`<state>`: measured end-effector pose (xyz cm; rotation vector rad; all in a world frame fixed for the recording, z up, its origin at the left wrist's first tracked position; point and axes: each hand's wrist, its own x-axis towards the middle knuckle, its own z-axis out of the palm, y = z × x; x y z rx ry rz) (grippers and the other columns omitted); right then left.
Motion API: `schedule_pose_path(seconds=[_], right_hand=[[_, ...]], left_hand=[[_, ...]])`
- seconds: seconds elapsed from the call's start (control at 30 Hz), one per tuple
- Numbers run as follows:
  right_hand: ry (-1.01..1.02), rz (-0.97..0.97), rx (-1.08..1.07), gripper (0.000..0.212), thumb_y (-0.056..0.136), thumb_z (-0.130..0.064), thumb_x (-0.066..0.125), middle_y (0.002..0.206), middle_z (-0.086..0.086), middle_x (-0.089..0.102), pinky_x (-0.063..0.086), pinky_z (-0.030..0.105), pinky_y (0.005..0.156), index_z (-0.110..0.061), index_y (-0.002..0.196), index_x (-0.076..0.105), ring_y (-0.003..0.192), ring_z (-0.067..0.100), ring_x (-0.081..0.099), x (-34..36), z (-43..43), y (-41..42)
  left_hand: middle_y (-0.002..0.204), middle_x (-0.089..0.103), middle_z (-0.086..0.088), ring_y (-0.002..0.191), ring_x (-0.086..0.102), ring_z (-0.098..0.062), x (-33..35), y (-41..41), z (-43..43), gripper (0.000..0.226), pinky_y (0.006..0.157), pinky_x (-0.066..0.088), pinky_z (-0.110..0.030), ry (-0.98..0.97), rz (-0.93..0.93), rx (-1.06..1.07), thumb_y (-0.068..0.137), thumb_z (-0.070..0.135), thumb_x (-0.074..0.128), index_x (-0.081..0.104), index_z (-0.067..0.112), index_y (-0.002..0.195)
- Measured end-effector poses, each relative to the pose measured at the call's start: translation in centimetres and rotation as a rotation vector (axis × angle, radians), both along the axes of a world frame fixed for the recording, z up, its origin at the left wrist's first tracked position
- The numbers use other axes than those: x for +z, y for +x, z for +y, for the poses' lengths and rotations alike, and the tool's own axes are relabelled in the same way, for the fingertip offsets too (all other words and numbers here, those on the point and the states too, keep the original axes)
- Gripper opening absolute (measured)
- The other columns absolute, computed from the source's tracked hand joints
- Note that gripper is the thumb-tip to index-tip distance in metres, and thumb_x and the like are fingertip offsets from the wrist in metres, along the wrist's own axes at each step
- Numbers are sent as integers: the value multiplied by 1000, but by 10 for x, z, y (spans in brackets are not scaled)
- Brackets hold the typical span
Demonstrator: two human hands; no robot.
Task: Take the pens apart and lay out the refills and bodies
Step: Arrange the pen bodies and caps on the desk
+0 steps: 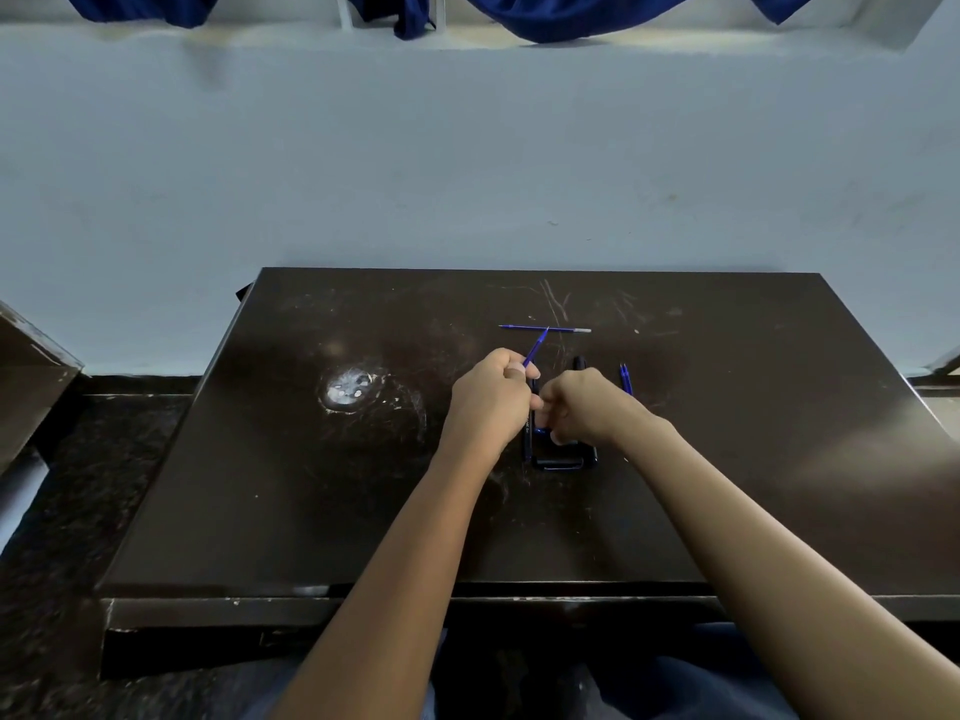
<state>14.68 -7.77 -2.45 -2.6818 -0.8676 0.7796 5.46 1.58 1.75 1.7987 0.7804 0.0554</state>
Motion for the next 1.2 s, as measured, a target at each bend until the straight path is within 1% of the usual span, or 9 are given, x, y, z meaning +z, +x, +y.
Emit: schedule_pose_path(seconds=[0.13, 0.23, 0.37, 0.5, 0.73, 0.87, 1.0, 1.1, 1.2], right_hand=[[-29, 12, 50, 31, 72, 0, 67, 86, -1, 70, 57, 38, 83, -31, 68, 64, 91, 21, 69, -4, -1, -1], [3, 47, 33, 23, 76, -2, 68, 89, -2, 71, 53, 28, 84, -19, 90, 74, 92, 15, 67, 1, -3, 1], [477, 358, -283, 17, 81, -9, 68, 90, 0, 73, 52, 29, 85, -17, 95, 75, 89, 12, 66, 21, -9, 7], [767, 863, -449, 12, 89, -18, 62, 87, -2, 74, 52, 28, 89, -17, 98, 70, 83, 8, 70, 35, -4, 5], [1055, 918, -803, 14, 94, -11, 52, 66, -7, 70, 53, 28, 75, -18, 85, 60, 62, 7, 69, 36, 7, 15], [1182, 726, -815, 25, 98, -2, 37, 74, 1, 56, 49, 27, 69, -11, 88, 58, 65, 11, 57, 45, 13, 53], [759, 281, -549, 31, 85, 8, 42, 76, 8, 55, 45, 22, 65, -8, 89, 68, 69, 19, 51, 29, 30, 87], [430, -77, -316, 33, 85, 4, 49, 104, 10, 69, 49, 24, 85, -9, 105, 72, 100, 22, 62, 12, 44, 103], [334, -167, -259, 32, 86, 4, 52, 115, 9, 69, 48, 28, 94, -10, 105, 73, 111, 25, 62, -8, 55, 112]], left_hand=[[84, 63, -1, 64, 54, -3, 1, 0, 0, 30, 60, 43, -18, 9, -5, -1, 101, 18, 31, 61, 18, 99], [79, 63, 1, 65, 55, -4, 1, -1, 0, 30, 62, 44, -20, -4, -6, 16, 101, 19, 31, 60, 18, 99], [74, 61, 2, 77, 60, -10, 2, -1, 2, 27, 75, 49, -27, -32, 3, 29, 101, 20, 31, 57, 19, 95], [84, 65, -2, 66, 53, -6, 6, -3, 1, 22, 57, 39, -21, -37, 42, -11, 100, 21, 34, 56, 21, 100], [107, 68, -7, 72, 52, -7, 15, -4, -2, 24, 69, 41, -25, -85, 101, -29, 99, 16, 39, 60, 16, 110], [107, 69, -7, 87, 61, -16, 18, -4, 1, 25, 73, 42, -26, -69, 92, -7, 99, 12, 38, 61, 17, 107], [106, 70, -7, 73, 54, -7, 21, -5, 2, 26, 68, 41, -24, -53, 83, 1, 101, 15, 36, 61, 17, 108], [111, 69, -8, 88, 59, -16, 23, -4, 1, 27, 62, 39, -19, -48, 104, -18, 100, 12, 38, 61, 14, 114], [113, 67, -8, 88, 58, -13, 23, -4, 0, 27, 56, 34, -16, -39, 119, -37, 100, 12, 38, 60, 14, 116]])
